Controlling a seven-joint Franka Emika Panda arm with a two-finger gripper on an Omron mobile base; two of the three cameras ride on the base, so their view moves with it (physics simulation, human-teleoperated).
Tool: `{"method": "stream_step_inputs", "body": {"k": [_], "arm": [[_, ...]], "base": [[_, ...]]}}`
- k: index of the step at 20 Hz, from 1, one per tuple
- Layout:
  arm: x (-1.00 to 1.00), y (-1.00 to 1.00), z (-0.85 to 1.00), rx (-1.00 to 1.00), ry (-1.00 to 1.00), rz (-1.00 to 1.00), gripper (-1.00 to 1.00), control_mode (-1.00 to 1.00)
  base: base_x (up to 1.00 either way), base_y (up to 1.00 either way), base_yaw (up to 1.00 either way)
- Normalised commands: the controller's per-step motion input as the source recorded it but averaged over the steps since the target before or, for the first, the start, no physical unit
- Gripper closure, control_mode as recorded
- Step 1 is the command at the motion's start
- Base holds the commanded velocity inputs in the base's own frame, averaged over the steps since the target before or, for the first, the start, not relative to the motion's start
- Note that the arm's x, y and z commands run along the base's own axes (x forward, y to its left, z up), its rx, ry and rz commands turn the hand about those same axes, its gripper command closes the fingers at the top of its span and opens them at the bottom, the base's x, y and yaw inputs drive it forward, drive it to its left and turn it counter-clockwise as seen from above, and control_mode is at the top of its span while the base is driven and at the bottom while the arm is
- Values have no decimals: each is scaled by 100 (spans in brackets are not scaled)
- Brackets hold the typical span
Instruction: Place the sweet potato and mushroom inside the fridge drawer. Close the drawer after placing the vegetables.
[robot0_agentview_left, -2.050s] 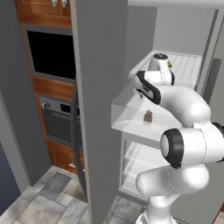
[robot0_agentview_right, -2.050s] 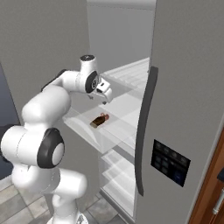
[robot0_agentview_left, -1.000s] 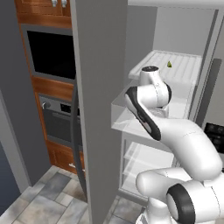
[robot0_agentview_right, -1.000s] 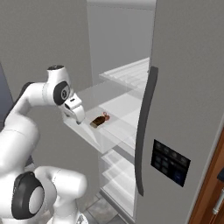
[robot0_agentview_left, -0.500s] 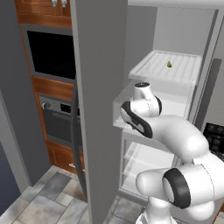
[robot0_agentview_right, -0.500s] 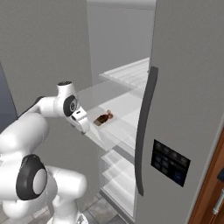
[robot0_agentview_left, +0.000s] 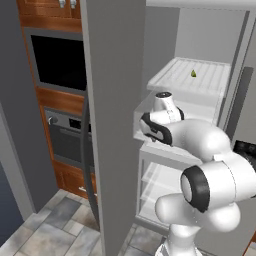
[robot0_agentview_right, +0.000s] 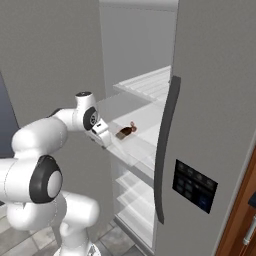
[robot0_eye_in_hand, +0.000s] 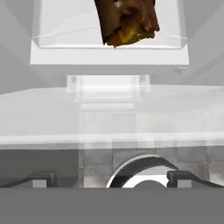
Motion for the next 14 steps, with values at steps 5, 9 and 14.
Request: {"method": "stream_step_inputs", "body": {"k": [5,9,14], "arm": [[58,-15,0,-1,-7,0,-100,-100],[61,-15,2,-6,-16,0,-100,-100],[49,-19,11,-10,-18,0,-100,-100]], "base": [[0,0,0],[0,0,0],[0,0,0]]}}
